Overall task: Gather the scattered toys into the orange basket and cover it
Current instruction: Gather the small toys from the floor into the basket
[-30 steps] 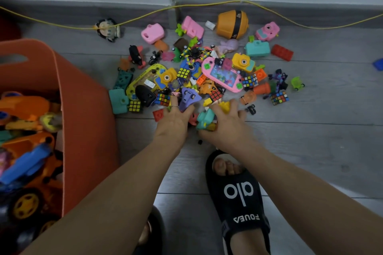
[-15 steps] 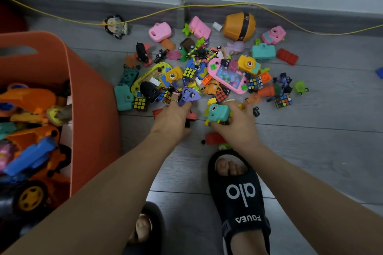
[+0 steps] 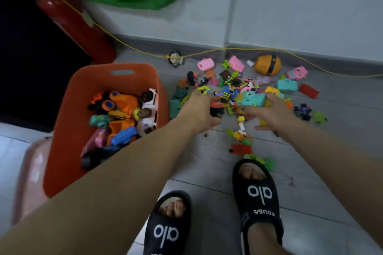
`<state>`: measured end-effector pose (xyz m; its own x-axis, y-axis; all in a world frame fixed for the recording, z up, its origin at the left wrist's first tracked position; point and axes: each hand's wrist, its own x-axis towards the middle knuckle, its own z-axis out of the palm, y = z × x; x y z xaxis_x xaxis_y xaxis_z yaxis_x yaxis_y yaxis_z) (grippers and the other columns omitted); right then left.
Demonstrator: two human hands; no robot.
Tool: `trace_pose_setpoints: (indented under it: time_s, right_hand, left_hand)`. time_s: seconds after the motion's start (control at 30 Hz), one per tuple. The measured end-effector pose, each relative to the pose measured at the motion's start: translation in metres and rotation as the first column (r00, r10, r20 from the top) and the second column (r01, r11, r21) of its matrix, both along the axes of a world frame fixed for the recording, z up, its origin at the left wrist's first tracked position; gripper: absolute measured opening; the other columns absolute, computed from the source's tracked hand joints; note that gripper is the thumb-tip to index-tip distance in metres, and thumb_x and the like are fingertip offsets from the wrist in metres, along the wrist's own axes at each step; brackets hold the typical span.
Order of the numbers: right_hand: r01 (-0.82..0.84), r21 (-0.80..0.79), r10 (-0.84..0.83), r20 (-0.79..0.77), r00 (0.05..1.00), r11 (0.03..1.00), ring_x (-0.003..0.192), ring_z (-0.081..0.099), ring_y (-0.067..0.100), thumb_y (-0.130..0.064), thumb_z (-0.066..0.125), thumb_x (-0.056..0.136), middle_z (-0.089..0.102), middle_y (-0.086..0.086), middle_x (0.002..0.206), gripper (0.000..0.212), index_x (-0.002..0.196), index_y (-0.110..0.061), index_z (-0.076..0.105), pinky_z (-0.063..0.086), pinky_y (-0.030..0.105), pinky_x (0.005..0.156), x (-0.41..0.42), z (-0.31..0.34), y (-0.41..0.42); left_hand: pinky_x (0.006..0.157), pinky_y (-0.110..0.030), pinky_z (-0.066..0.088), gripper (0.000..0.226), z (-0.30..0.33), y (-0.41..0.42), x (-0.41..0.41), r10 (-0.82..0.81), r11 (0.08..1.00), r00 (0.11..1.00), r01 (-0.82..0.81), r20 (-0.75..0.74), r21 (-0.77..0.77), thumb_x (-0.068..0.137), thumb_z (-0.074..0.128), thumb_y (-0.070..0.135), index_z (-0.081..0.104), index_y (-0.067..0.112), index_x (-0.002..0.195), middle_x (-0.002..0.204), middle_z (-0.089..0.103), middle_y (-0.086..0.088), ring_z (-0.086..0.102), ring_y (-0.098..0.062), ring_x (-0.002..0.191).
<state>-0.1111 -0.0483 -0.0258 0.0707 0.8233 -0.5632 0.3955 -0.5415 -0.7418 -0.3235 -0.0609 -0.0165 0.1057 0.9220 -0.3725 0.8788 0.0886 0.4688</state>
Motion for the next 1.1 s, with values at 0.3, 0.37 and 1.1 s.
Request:
trace_pose_setpoints:
  time_s: [0.3, 0.37, 1.1]
  right_hand:
    - [-0.313, 0.101, 0.322, -0.085, 0.943, 0.944, 0.098, 0.067, 0.017, -0.03, 0.088, 0.061, 0.066, -0.002, 0.113, 0.056, 0.111, -0.027, 0.061, 0.061, 0.048, 0.066, -0.116, 0.155, 0.001]
    - [-0.43, 0.093, 0.438, -0.091, 0.895, 0.898, 0.096, 0.068, 0.016, -0.03, 0.089, 0.062, 0.067, -0.003, 0.111, 0.054, 0.108, -0.029, 0.062, 0.062, 0.047, 0.066, -0.152, 0.166, -0.01]
    - [-0.868, -0.252, 0.804, 0.545, 0.238, 0.428, 0.105, 0.056, 0.021, -0.026, 0.067, 0.087, 0.051, 0.005, 0.139, 0.057, 0.141, -0.026, 0.05, 0.049, 0.031, 0.084, -0.125, 0.12, -0.011]
  left_hand:
    - [0.078, -0.031, 0.048, 0.047, 0.128, -0.053, -0.115, 0.249, 0.949, 0.969, -0.243, -0.004, 0.2, 0.073, 0.075, 0.036, 0.064, 0.015, 0.112, 0.103, 0.065, -0.012, 0.058, -0.027, 0.094]
    - [0.082, -0.029, 0.047, 0.048, 0.133, -0.076, -0.146, 0.32, 0.932, 0.947, -0.306, -0.044, 0.195, 0.073, 0.077, 0.036, 0.065, 0.013, 0.114, 0.106, 0.066, -0.01, 0.059, -0.028, 0.103]
    - [0.087, -0.045, 0.046, 0.046, 0.089, -0.072, -0.125, 0.019, 1.0, 0.947, -0.013, -0.321, 0.021, 0.092, 0.052, 0.028, 0.044, 0.02, 0.137, 0.129, 0.046, -0.016, 0.05, -0.037, 0.114]
